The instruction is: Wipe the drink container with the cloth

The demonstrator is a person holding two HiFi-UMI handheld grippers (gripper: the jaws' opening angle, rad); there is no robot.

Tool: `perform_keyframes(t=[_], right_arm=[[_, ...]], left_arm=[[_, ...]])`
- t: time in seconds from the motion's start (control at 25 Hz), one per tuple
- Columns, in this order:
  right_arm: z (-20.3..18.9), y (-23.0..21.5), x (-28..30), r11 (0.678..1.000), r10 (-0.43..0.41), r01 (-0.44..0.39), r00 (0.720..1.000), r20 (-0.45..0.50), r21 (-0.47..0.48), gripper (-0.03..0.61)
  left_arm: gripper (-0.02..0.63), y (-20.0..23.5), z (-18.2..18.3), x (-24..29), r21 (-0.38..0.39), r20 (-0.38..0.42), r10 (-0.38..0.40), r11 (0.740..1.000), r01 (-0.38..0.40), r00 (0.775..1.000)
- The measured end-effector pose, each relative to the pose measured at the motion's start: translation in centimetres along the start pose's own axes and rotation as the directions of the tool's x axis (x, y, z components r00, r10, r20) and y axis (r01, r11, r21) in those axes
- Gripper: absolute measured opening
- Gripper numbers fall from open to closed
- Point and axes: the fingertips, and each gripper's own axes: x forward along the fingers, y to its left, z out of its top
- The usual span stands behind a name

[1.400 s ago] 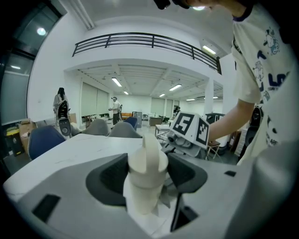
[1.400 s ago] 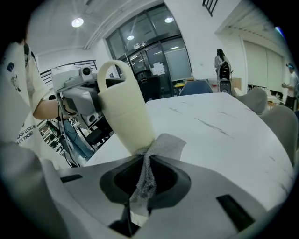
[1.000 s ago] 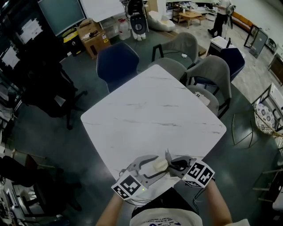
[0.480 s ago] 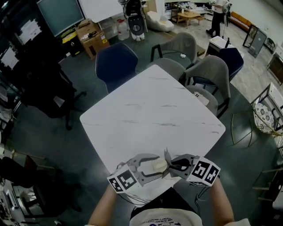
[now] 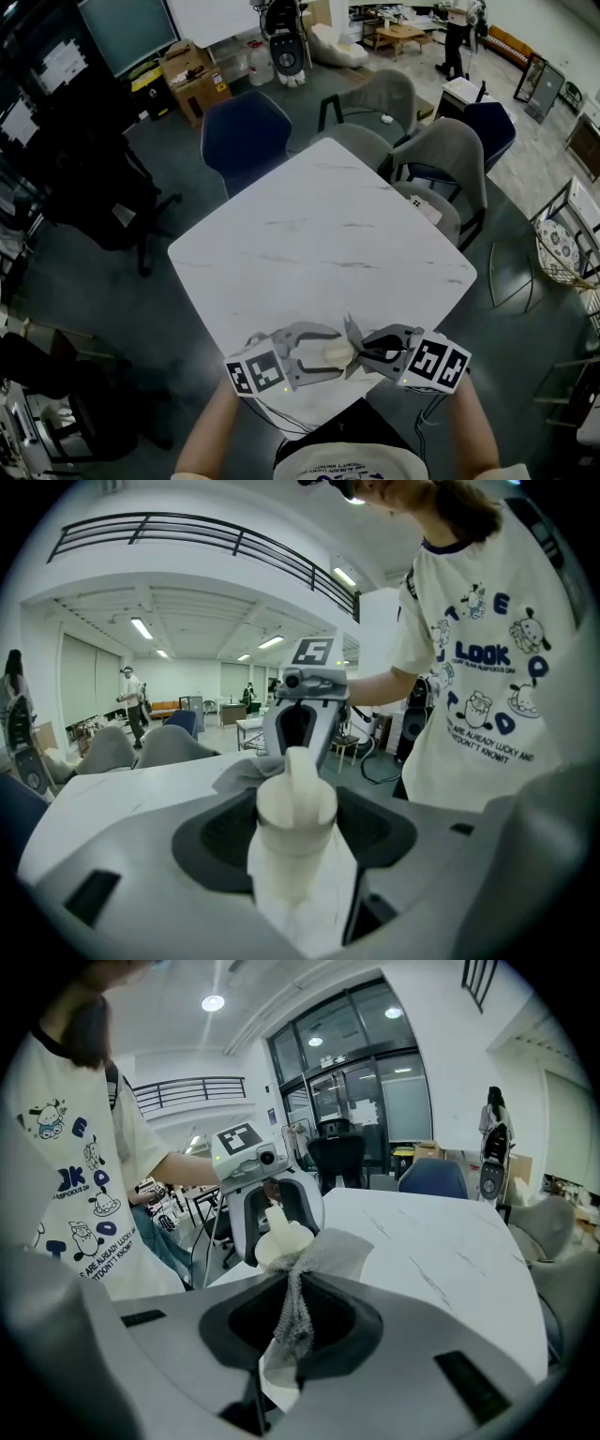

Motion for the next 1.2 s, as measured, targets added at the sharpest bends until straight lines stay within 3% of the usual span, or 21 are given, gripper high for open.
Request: perform_keyframes(t=[0.44, 0.72, 1.0, 1.2], right_arm=[[-1.5, -0.3, 1.1, 0.999, 0.007, -0.006, 1.0, -0.016, 0.041, 0.046], [-4.4, -1.0, 3.2, 0.993, -0.026, 0.031, 0.999, -0.046, 0.112, 0.047], [-6.1, -1.1, 4.6, 0.985, -0.038, 0.046, 0.998, -0.05, 0.167, 0.046], [-7.3, -1.2, 5.5, 0.979, -0.049, 0.059, 0.997, -0.058, 0.197, 0.046]], left_arm=[[0.272, 0.0, 0.0, 0.0, 0.004, -0.003, 0.025, 1.0, -0.025, 1.0], [0.272, 0.2, -0.9, 0.4, -0.001, -0.033, 0.124, 0.992, -0.124, 0.992], [0.272, 0.4, -0.3, 0.3, -0.027, 0.008, 0.194, 0.981, -0.194, 0.981], [0.272, 0.5, -0.3, 0.1, -0.104, 0.031, 0.282, 0.955, -0.278, 0.959]])
